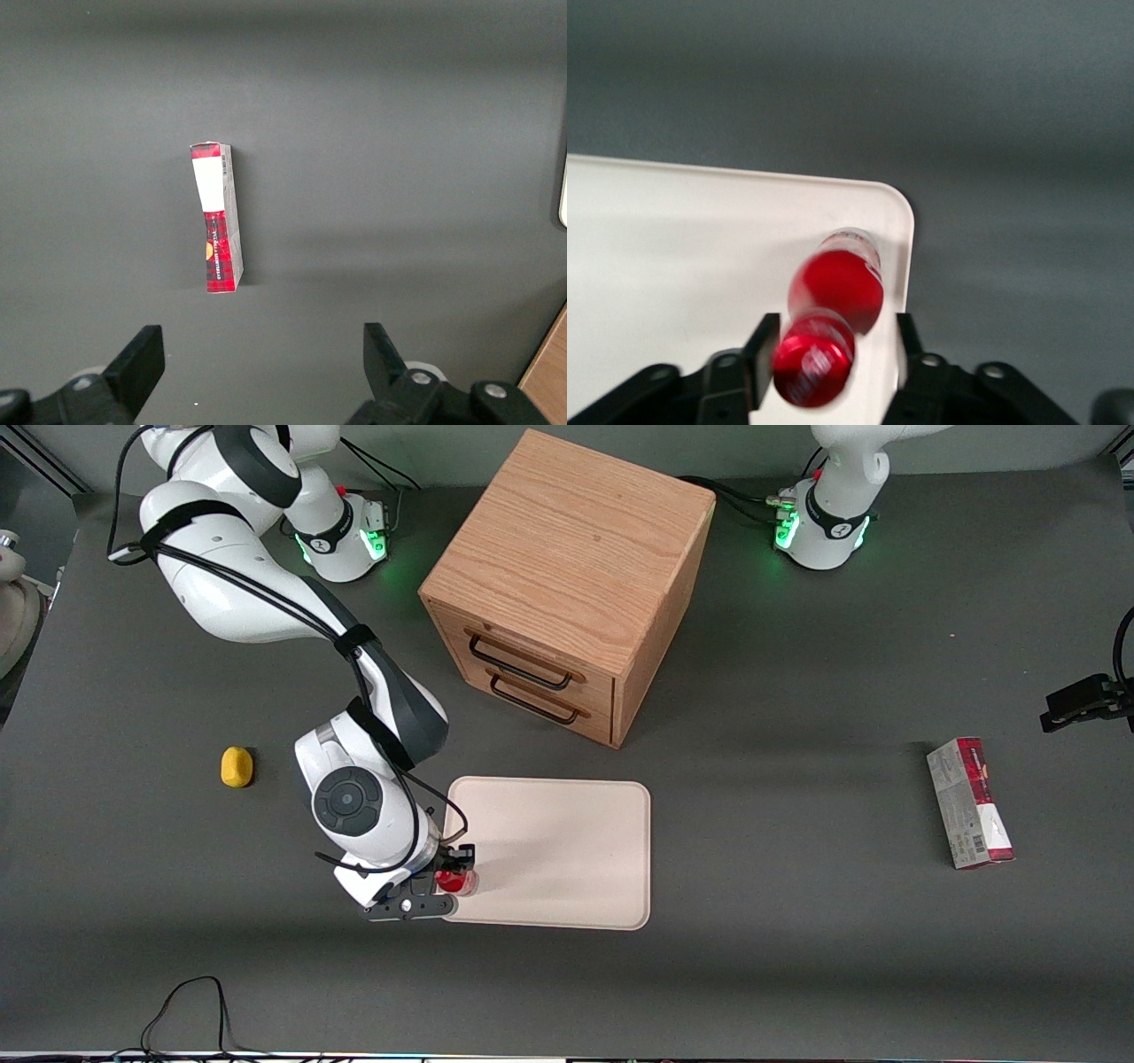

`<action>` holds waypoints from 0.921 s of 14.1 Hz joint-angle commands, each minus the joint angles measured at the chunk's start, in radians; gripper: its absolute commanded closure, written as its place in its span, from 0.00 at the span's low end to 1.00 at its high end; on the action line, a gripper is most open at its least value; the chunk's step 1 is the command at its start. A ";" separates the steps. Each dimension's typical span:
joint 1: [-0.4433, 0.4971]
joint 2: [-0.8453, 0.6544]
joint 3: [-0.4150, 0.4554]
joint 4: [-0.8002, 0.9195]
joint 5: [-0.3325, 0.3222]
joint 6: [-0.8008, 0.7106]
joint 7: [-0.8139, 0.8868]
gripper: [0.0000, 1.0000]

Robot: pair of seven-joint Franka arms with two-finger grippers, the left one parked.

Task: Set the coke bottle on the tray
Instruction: 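Lower the bottle onto the tray and open the right gripper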

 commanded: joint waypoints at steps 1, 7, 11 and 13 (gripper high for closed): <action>0.015 0.006 -0.011 0.027 -0.027 0.010 0.043 0.00; 0.021 -0.149 -0.092 -0.089 0.006 -0.128 -0.068 0.00; 0.053 -0.402 -0.348 -0.307 0.347 -0.140 -0.288 0.00; 0.052 -0.584 -0.404 -0.480 0.364 -0.166 -0.342 0.00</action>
